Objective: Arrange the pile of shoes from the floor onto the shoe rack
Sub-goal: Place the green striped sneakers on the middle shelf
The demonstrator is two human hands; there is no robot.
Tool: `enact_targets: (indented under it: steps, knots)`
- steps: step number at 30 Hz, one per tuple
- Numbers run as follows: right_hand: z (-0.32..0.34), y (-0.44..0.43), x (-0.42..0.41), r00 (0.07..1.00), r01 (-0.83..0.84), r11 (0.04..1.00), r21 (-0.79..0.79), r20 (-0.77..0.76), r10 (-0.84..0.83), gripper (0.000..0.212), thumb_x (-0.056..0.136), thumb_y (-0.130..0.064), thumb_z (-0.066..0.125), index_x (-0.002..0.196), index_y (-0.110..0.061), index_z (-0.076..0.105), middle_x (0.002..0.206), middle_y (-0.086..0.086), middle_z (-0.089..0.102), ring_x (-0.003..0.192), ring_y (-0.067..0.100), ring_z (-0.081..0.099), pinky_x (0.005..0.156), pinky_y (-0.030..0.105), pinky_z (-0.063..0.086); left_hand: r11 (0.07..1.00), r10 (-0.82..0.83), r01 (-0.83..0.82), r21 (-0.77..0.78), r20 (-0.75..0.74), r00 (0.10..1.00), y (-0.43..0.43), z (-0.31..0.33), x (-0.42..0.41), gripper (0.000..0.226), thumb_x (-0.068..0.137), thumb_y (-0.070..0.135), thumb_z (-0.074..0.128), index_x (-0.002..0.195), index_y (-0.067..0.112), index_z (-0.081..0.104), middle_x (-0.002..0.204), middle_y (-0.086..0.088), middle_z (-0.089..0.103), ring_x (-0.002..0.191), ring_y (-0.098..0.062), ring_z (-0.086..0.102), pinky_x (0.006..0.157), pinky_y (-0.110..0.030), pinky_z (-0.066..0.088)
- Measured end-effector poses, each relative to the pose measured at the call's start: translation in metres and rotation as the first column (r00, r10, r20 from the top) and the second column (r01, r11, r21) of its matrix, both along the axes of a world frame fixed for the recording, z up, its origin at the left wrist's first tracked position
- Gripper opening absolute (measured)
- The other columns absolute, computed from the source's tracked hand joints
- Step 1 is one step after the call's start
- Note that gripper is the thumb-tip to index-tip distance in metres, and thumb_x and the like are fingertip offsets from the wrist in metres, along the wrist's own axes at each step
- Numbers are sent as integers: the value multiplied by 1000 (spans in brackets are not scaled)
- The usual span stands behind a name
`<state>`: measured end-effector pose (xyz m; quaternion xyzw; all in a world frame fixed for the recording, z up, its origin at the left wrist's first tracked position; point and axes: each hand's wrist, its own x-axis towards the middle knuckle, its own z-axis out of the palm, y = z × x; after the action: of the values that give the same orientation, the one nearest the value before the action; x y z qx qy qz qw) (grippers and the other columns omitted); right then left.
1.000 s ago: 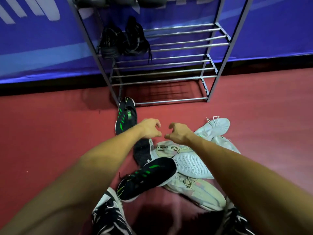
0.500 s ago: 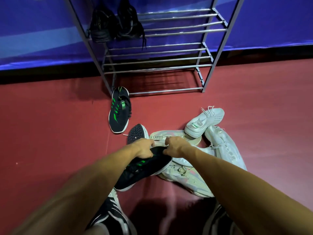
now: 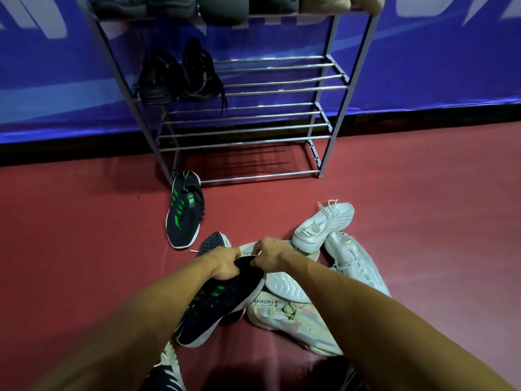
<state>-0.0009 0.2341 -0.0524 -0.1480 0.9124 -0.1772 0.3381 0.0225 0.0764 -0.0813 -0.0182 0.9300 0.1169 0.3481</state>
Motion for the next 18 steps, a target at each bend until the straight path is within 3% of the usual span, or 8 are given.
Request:
enact_targets:
  steps: [3, 6, 9, 12, 15, 18]
  knots:
    - [22, -1, -17, 1000, 20, 998, -55, 13, -20, 29, 94, -24, 64, 116, -8, 72, 115, 12, 72, 95, 22, 65, 80, 30, 52, 1000, 17, -17, -1, -55, 998, -3, 18, -12, 32, 92, 24, 54, 124, 19, 56, 124, -10, 63, 112, -29, 59, 90, -31, 47]
    - [48, -5, -32, 999, -7, 995, -99, 41, 11, 27, 94, -22, 65, 111, -3, 74, 92, 12, 72, 74, 18, 62, 72, 28, 51, 999, 34, -32, 29, -69, 997, -4, 42, -26, 27, 96, 20, 51, 122, 15, 57, 124, -9, 64, 113, -28, 59, 91, -32, 47]
    - [74, -9, -45, 999, -49, 994, -100, 16, 51, 29, 94, -22, 65, 109, 1, 75, 74, 8, 65, 72, 19, 60, 71, 27, 49, 999, -4, 7, 44, -59, 998, -5, 68, -39, 30, 97, 17, 50, 125, 12, 56, 122, -11, 64, 107, -27, 61, 80, -27, 47]
    - [100, -7, -63, 999, -35, 991, -128, -42, 30, 30, 94, -23, 66, 109, 1, 75, 82, 11, 64, 72, 21, 57, 67, 30, 49, 988, 44, -29, 149, -102, 994, -9, 91, -54, 19, 97, 17, 53, 115, 15, 57, 82, -5, 62, 66, -17, 52, 50, -22, 38]
    - [132, 2, -86, 996, -18, 981, -193, -94, -1, 25, 93, -19, 68, 111, -3, 75, 81, 14, 55, 58, 17, 45, 52, 25, 38, 940, 194, -149, 307, -120, 974, -12, 113, -73, 7, 96, 17, 54, 101, 21, 52, 68, -1, 46, 60, -17, 40, 54, -25, 31]
    - [165, 8, -114, 986, -39, 964, -262, -166, -5, 23, 93, -20, 69, 113, -11, 77, 94, 11, 67, 77, 15, 57, 68, 25, 46, 898, 257, -180, 401, -149, 955, -13, 133, -92, 25, 89, 13, 60, 105, 24, 45, 68, -1, 46, 59, -16, 39, 55, -26, 32]
